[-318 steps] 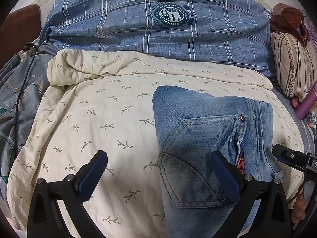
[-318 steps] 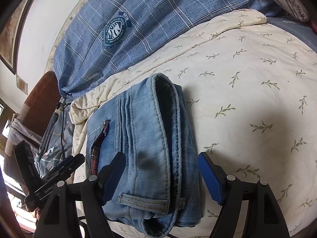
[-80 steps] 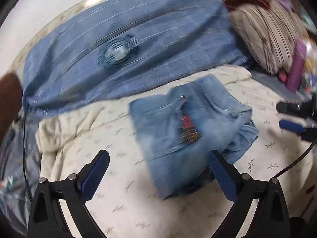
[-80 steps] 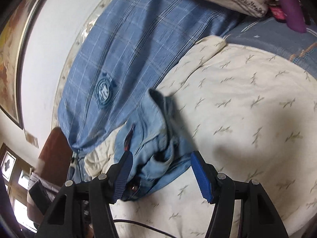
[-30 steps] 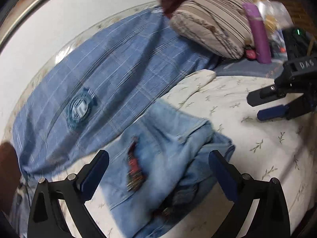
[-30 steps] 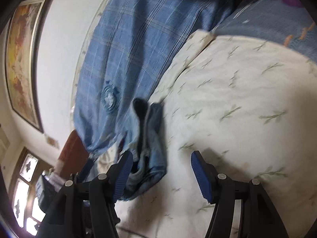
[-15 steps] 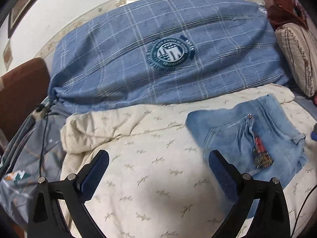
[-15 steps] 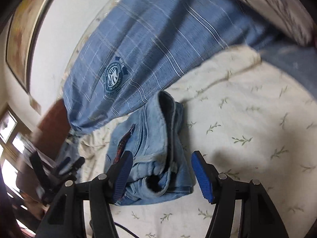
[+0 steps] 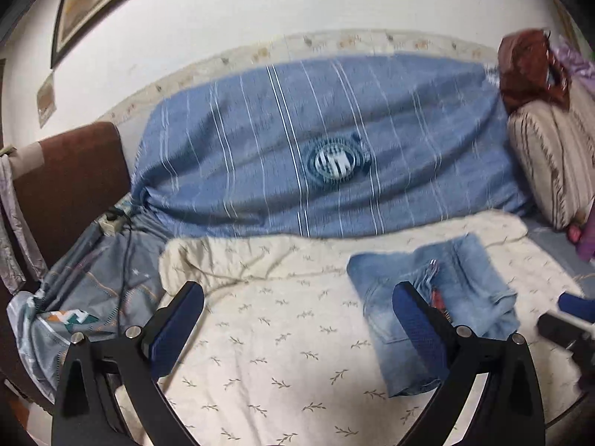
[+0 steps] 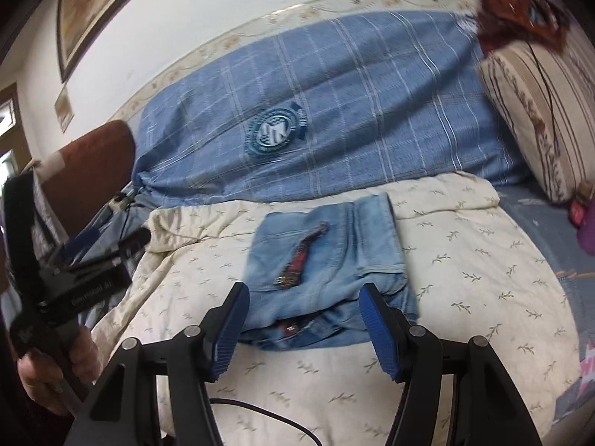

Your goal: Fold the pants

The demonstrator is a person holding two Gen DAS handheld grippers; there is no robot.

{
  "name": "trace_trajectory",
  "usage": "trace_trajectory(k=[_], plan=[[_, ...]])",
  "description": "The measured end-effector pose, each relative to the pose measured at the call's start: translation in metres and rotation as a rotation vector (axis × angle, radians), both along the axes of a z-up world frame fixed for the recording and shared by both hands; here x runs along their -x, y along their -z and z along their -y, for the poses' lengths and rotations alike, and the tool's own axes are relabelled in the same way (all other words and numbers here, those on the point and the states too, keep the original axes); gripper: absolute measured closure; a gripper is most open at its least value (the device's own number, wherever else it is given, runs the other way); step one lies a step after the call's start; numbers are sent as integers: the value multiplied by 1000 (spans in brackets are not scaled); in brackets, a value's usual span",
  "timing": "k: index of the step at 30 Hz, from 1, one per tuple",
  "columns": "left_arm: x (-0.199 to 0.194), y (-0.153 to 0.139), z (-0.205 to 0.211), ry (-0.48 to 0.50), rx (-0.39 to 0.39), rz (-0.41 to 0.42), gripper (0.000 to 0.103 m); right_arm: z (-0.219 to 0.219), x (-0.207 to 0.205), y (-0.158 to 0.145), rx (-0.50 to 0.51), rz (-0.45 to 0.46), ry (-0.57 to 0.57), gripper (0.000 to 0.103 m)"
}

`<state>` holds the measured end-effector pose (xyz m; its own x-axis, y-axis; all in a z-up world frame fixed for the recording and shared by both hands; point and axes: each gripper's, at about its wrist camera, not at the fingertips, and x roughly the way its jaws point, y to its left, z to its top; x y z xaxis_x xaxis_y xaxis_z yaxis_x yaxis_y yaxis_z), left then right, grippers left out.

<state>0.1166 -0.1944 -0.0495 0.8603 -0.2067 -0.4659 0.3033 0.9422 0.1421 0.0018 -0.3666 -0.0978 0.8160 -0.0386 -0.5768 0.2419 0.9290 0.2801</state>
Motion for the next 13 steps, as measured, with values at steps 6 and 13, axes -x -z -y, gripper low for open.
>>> trace_trajectory(k=[6,13], plan=[[16,-23,-19,41,68,8,0,-22,6,-13,34,1,-19,38],[22,-28,-30,59,144,46,0,-25,5,-13,71,-7,-4,38]])
